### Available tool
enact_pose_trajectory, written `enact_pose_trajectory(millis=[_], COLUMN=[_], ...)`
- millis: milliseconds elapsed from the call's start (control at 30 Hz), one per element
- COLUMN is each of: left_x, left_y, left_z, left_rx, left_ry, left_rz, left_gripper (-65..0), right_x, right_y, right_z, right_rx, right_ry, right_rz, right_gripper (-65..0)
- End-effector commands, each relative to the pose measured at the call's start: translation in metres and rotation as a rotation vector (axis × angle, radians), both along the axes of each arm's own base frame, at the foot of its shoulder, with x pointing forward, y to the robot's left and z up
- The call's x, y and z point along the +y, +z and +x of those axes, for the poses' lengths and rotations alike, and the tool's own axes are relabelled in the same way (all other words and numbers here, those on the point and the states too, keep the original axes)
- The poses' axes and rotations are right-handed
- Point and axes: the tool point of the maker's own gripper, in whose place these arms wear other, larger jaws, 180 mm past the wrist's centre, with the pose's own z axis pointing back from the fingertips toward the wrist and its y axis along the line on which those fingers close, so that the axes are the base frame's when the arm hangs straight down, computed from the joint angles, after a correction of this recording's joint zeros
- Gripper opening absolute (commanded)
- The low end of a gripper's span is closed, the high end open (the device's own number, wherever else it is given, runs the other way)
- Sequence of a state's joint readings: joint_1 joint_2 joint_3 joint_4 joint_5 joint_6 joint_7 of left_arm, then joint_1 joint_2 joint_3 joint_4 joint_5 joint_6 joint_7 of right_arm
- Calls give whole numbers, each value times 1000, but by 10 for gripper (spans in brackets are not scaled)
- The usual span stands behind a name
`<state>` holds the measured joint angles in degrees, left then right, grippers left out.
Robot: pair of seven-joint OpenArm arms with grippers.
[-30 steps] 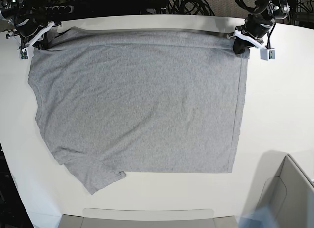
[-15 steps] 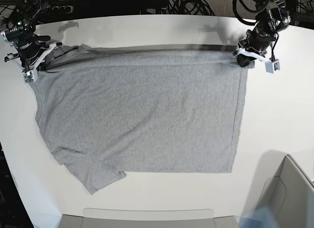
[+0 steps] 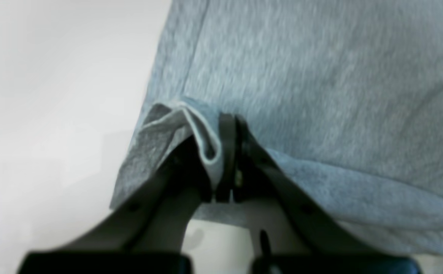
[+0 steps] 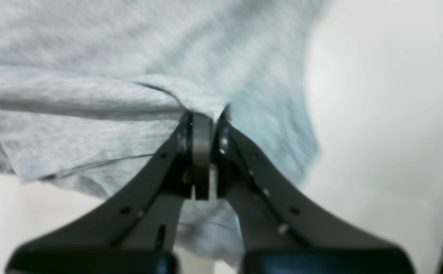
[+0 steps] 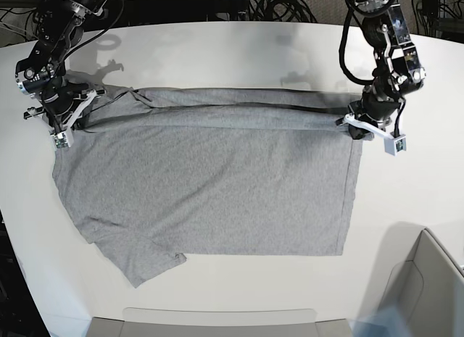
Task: Fold the T-shirt properly
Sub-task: 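Lift the shoulder edge with both grippers and pull it over the shirt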
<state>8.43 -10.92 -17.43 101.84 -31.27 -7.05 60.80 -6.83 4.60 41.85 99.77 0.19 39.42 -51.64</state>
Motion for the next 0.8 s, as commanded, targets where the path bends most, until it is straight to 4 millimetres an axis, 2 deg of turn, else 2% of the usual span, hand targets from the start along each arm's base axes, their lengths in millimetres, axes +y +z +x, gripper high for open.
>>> enact_pose_trajectory(millis=[0, 100, 200, 300, 433, 633, 767], left_x=[4, 6, 7, 7, 8, 9, 9], left_y=[4, -1, 2, 7, 2, 2, 4], left_z=[10, 19, 29, 39, 49, 61, 68], left_rx=[-23, -15, -30, -48, -40, -44, -51], left_ry=[6, 17, 20, 22, 33, 41, 44], left_rz=[7, -9, -15, -20, -39, -54, -61], left_gripper=[-650, -650, -650, -650, -650, -650, -650], right_x=[0, 5, 5, 5, -4, -6, -12], right_y=[9, 4, 6, 20, 40, 65, 57], right_z=[10, 16, 24, 38, 57, 81, 90], right_rx=[-49, -65, -79, -122, -175, -243, -218], right_ry=[28, 45, 52, 52, 53, 52, 39], right_rz=[-1, 25, 30, 27, -1, -11, -1], right_gripper=[-650, -650, -650, -650, -650, -650, -650])
